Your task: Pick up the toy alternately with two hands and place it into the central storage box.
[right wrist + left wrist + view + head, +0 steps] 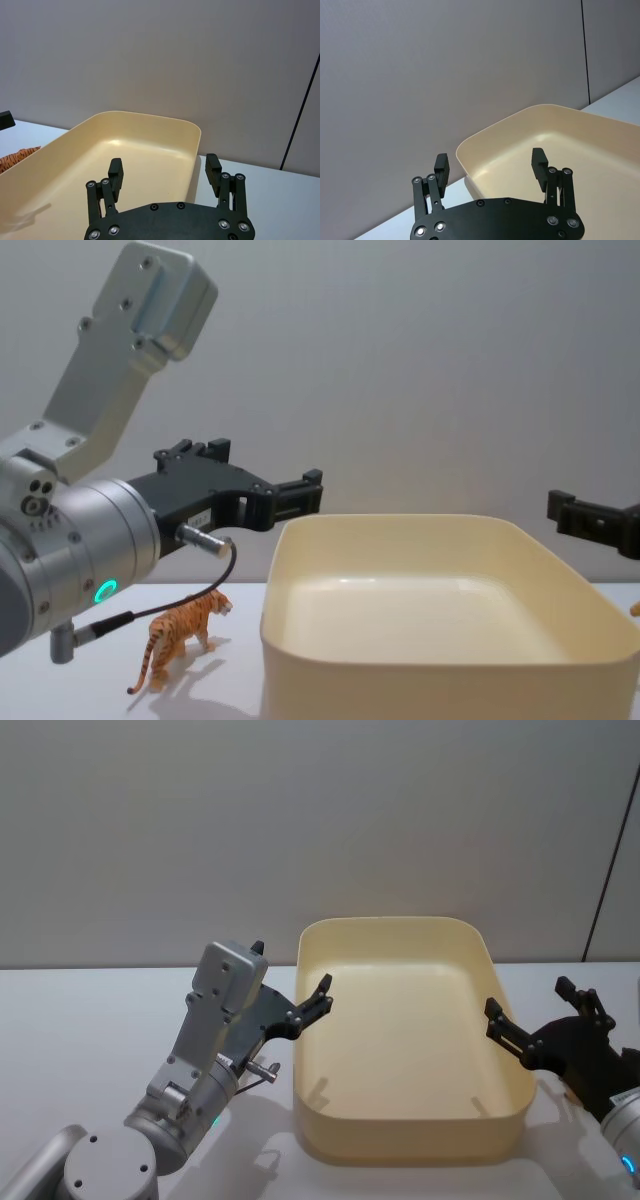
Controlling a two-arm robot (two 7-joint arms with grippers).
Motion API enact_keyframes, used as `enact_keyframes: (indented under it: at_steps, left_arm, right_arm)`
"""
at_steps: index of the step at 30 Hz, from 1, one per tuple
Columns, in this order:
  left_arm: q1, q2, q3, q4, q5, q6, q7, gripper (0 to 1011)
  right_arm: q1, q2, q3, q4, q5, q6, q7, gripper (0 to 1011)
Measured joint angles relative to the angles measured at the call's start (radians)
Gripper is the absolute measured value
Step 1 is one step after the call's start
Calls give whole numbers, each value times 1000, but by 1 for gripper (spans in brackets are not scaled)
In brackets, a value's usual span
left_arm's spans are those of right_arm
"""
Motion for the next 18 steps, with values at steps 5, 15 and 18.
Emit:
enact_keyframes:
  at_steps: [5, 15, 18]
  left_arm:
    - [0, 0, 0, 0, 0, 0, 0, 1001]
    - [0, 0, 0, 0, 0, 0, 0, 1001]
    - [0, 0, 0, 0, 0, 0, 0, 1001]
  right_arm:
    - [0, 0, 0, 0, 0, 0, 0, 1001]
    - [0, 0, 0, 0, 0, 0, 0, 1001]
    - [0, 0, 0, 0, 0, 0, 0, 1001]
